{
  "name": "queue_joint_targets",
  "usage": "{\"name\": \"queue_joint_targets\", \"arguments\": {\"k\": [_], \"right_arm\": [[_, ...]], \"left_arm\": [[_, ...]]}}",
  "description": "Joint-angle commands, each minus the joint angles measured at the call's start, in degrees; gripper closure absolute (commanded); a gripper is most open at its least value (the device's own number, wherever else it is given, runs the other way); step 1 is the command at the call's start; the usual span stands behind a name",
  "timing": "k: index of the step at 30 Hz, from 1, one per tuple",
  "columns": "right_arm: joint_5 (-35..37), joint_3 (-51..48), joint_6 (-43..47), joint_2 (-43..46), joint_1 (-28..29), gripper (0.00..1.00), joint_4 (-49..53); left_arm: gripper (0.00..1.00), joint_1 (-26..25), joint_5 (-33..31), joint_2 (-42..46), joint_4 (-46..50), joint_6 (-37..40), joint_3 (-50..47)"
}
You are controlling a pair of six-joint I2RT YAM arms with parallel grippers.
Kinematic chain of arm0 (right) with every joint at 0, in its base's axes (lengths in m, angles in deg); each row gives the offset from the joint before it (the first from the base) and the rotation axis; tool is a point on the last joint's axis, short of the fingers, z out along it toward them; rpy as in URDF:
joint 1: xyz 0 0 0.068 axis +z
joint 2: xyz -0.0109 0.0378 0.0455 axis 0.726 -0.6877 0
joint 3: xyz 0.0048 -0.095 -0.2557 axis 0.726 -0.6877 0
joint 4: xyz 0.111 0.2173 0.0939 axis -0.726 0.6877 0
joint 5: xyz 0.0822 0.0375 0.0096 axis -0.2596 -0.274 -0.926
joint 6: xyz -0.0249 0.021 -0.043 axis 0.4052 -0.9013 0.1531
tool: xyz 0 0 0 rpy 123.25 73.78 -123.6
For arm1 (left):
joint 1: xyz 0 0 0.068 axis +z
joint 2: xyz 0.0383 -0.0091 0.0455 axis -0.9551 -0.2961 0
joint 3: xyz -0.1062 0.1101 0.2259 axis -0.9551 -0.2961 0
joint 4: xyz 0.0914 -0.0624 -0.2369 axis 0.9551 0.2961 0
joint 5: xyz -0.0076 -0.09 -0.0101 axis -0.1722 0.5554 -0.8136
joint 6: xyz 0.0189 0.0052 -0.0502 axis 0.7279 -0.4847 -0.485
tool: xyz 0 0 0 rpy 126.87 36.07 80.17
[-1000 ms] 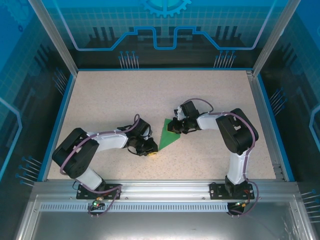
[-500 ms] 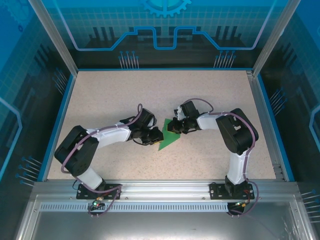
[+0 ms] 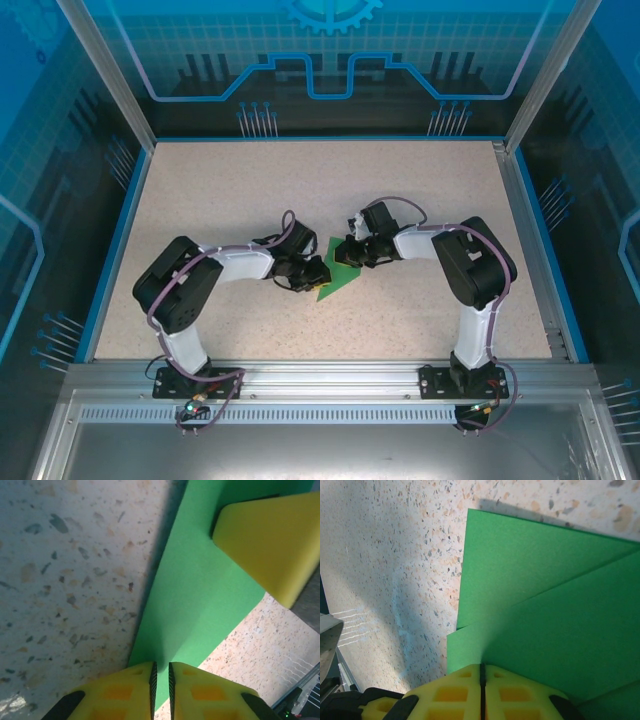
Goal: Fold a paper plane with a square sheet of paper (pick it up from the middle)
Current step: Fourth fold the wing at the center of the table.
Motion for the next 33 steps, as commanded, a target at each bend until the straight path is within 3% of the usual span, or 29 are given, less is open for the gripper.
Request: {"name": "queue_joint_targets", "arguments": {"k": [1, 13, 25, 33], "right_arm": [[5.8, -1.4, 0.72, -2.39, -0.97, 0.91, 8.03], [3.96, 2.02, 0.27, 3.01, -0.32, 0.89, 10.29], [5.54, 1.24, -2.38, 4.43, 6.23, 0.9, 8.77], [8.23, 0.61, -1.13, 1.1, 0.99, 0.91, 8.18]], "left_arm": [[0.83, -0.51, -0.33, -1.43, 0.05, -0.68, -1.39], [0.92, -1.95, -5.99, -2.96, 6.99, 3.39, -1.85], [0.93, -2.04, -6.38, -2.83, 7.45, 3.11, -1.41], [0.93, -2.1, -5.82, -2.48, 7.37, 3.35, -1.95]]}}
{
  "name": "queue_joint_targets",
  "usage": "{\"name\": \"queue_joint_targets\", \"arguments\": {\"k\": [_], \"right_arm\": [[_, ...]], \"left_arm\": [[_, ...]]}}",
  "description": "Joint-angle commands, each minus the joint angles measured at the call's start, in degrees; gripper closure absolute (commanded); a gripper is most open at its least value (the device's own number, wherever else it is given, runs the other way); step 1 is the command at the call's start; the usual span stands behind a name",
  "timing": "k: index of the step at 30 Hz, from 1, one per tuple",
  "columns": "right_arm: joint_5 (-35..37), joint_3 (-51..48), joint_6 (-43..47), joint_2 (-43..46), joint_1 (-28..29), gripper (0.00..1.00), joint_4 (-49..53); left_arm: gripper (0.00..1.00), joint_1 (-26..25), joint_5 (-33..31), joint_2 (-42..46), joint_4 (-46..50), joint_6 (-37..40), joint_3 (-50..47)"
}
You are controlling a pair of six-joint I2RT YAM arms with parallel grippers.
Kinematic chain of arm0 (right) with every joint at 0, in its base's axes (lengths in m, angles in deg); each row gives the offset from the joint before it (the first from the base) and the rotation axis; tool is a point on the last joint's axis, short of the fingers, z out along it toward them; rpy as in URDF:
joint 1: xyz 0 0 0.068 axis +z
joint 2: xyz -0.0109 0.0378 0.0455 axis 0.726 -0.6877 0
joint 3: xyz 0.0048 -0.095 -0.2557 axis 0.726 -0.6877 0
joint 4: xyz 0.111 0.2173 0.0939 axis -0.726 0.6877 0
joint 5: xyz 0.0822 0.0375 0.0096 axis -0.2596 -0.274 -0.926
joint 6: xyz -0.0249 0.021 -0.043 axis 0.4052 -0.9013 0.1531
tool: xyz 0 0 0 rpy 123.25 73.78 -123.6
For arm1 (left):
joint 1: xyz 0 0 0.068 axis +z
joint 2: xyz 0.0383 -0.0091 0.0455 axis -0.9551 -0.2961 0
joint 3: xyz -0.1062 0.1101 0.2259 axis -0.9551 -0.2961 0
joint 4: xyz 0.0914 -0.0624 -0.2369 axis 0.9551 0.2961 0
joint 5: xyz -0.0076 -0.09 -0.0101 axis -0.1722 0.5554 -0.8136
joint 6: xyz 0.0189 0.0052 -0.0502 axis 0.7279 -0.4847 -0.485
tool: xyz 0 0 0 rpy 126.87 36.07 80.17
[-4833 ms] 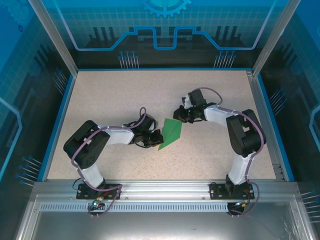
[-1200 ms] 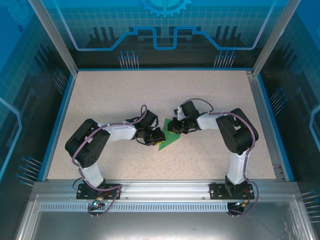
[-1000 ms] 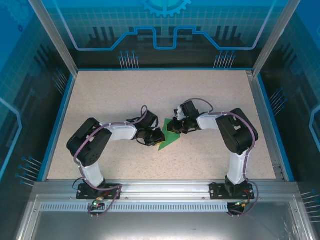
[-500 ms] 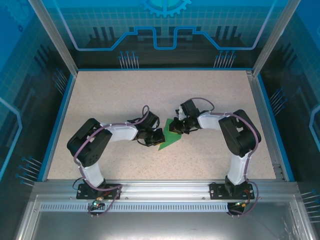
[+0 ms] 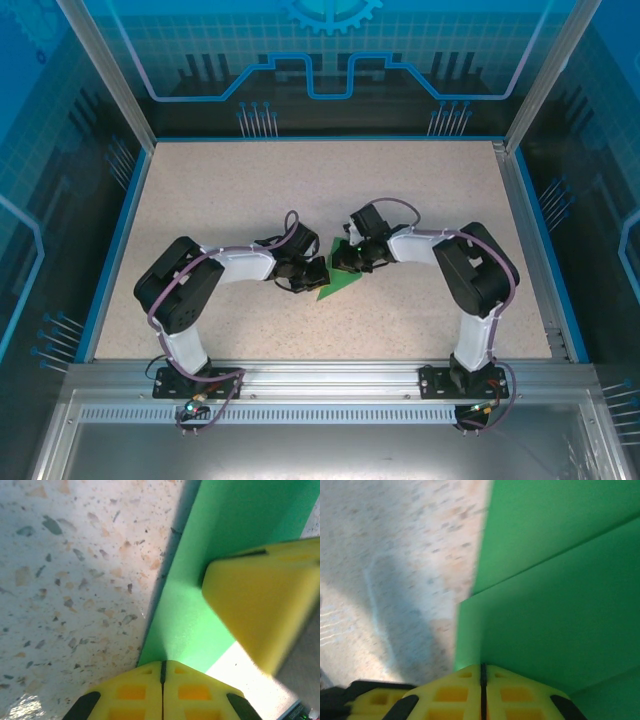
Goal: Fold a paper plane with a square sheet of paper (pick it up from the middle)
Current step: Fourth fold the wing at the center of the table.
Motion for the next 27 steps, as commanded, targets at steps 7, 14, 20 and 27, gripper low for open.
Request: {"name": "queue_joint_targets", "arguments": {"k": [7, 14, 20, 27], "right_arm": [[1.48, 3.97, 4.25, -2.72, -10.55, 0.9, 2.67], [-2.22, 7.12, 5.99, -2.23, -15.9, 0.86, 4.01], [-2.49, 6.15, 6.34, 5.58, -15.05, 0.72, 9.1], [0.62, -2.91, 2.75, 14.84, -12.43, 0.48, 13.21]], "left_arm": [[0.94, -1.13, -2.64, -2.19, 6.11, 1.25, -3.12], [0.94, -1.79, -1.65, -1.22, 5.28, 0.33, -3.91], [0.92, -3.03, 0.68, 0.45, 2.44, -4.41, -4.84], [0.89, -5.73, 1.82, 3.93, -5.15, -15.85, -6.15]]}}
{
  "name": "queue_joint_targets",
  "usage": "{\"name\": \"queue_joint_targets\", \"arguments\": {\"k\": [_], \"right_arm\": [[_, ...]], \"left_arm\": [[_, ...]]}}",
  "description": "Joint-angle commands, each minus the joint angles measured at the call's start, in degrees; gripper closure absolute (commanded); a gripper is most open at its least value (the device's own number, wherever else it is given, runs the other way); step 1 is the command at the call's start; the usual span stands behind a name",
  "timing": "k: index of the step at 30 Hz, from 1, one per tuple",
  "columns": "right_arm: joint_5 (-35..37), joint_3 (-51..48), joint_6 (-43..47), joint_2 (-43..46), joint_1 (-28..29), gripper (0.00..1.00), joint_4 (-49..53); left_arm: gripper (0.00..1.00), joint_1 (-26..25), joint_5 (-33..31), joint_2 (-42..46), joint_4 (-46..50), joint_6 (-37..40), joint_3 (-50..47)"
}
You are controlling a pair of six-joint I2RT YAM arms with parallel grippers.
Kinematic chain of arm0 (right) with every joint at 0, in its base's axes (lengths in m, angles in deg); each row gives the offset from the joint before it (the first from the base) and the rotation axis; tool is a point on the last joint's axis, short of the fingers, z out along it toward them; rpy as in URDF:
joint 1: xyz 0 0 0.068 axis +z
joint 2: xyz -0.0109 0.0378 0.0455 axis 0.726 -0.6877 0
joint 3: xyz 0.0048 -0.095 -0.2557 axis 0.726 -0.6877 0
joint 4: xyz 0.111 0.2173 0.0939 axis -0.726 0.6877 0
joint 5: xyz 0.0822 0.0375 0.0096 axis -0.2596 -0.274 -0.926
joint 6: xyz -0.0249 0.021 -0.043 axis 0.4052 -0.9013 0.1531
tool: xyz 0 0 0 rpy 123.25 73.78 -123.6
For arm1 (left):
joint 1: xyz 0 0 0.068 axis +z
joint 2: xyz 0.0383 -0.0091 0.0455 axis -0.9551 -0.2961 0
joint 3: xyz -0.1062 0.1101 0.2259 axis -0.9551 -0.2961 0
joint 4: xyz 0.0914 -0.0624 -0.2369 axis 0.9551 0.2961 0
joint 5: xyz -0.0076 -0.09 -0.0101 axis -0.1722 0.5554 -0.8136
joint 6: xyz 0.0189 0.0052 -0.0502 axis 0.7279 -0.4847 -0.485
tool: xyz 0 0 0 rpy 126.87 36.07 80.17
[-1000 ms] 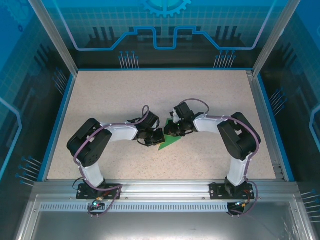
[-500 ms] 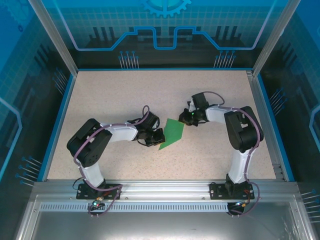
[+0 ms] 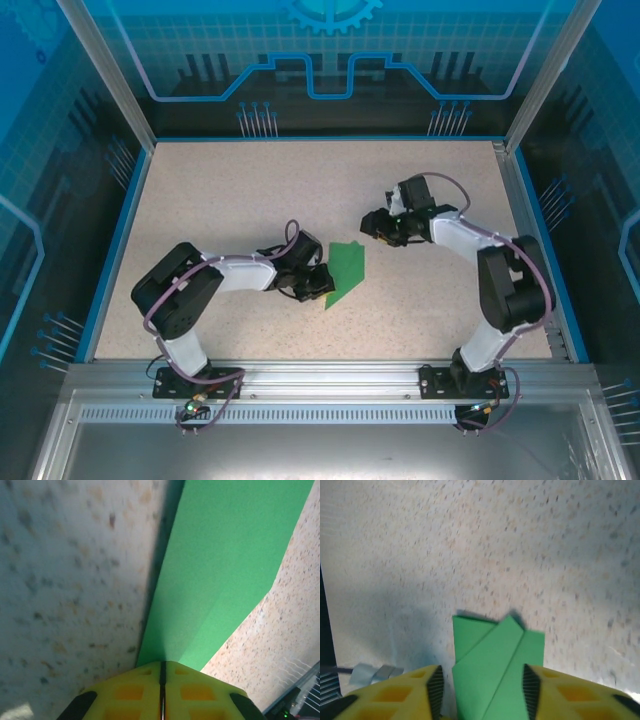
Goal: Fold a paper plane with a square sheet of paper (pick it up from the middle)
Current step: Fourth fold the wing at the center of the table, then turn over the paper at the center of the table.
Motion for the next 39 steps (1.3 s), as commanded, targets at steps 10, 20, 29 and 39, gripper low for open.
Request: {"name": "queue_joint_targets", "arguments": {"k": [10, 20, 29, 39], "right_arm": [[4.74, -11.74, -8.04, 7.1, 8.49, 0.27, 4.17], [4.74, -10.24, -11.43, 2.07, 11.15, 0.41, 1.2], [4.04, -9.93, -11.64, -0.77, 11.83, 0.46, -0.31], [3.08, -9.46, -13.67, -1.56, 11.75, 0.52, -3.93]], "left_arm": [[0.83, 0.72, -5.33, 7.13, 12.68, 2.04, 4.03], [0.83, 4.61, -1.91, 2.35, 13.84, 7.05, 10.51], [0.83, 4.83, -1.05, -2.86, 14.77, 8.38, 14.17], [0.85, 4.78, -0.34, -7.5, 15.53, 9.5, 15.42]]}}
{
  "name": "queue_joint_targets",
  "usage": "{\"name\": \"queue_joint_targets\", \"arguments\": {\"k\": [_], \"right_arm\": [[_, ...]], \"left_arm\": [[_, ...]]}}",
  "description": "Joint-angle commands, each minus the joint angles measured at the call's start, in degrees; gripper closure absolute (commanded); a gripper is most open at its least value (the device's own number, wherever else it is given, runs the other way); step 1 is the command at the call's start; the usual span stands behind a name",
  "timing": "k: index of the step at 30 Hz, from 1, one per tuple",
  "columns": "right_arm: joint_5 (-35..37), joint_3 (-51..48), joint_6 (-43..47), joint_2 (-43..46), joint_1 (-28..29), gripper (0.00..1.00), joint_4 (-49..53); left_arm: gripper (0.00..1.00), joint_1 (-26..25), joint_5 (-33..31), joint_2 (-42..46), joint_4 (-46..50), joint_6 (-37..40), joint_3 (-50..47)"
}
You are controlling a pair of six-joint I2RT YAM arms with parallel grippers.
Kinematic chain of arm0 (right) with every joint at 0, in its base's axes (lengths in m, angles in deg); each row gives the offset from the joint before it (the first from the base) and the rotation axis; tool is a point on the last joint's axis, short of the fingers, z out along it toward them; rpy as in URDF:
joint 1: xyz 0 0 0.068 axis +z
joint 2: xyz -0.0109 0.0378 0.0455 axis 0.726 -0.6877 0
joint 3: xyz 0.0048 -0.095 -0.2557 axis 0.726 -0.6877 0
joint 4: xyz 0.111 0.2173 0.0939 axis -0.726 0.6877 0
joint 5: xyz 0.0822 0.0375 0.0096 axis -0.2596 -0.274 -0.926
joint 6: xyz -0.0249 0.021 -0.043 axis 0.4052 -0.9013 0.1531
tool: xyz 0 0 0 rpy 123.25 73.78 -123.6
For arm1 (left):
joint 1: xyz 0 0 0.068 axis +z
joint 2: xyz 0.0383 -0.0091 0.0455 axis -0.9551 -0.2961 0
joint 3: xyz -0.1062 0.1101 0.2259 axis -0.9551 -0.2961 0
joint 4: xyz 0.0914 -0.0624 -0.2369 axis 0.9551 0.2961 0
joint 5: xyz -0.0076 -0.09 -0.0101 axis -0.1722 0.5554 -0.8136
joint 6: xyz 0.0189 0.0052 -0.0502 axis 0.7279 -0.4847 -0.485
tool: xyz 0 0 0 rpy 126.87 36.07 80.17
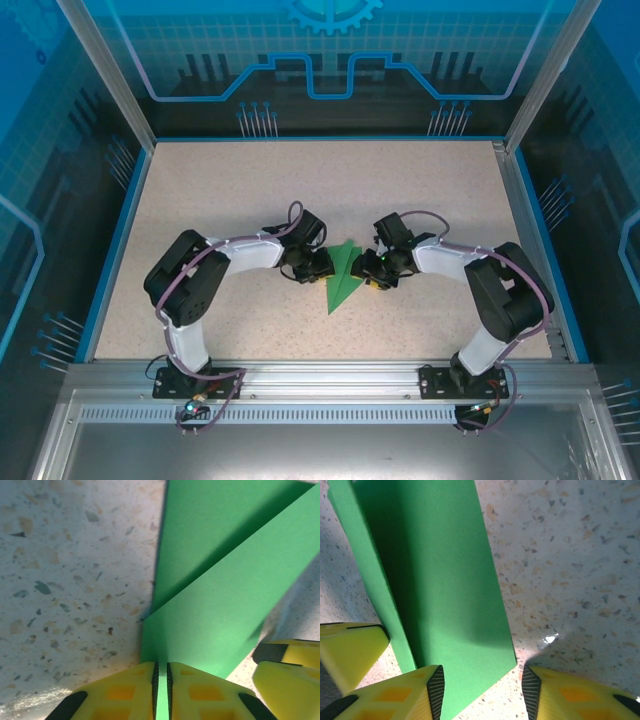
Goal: Fold a paper plane with a square sheet of paper (pick it up from the middle)
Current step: Turn over the paper at the center of the table.
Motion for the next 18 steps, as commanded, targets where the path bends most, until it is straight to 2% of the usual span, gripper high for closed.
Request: {"name": "queue_joint_targets", "arguments": {"k": [1, 8, 11, 14, 18], "right_arm": [[-1.92, 1.66, -1.08, -2.65, 0.76, 0.53, -5.05], [-4.43, 1.61, -2.35, -3.74, 0.54, 0.6, -8.17], [-3.44, 1.54, -2.23, -1.18, 0.49, 0.57, -7.96], [-3.83, 2.33, -1.15, -2.93, -0.13, 0.57, -5.88], [-5.99, 2.38, -1.56, -4.98, -0.4, 0.56, -8.87]], "left_arm": [[0.85, 0.22, 1.61, -1.31, 1.74, 1.57, 1.66], [0.85, 0.17, 2.06, -2.23, 1.29, 1.31, 1.08], [0.85, 0.21, 2.05, -2.12, 1.36, 1.32, 0.88], [0.85, 0.2, 2.2, -2.28, 1.21, 1.3, 0.77], [0.86, 0.19, 2.07, -2.29, 1.3, 1.37, 0.63]]}}
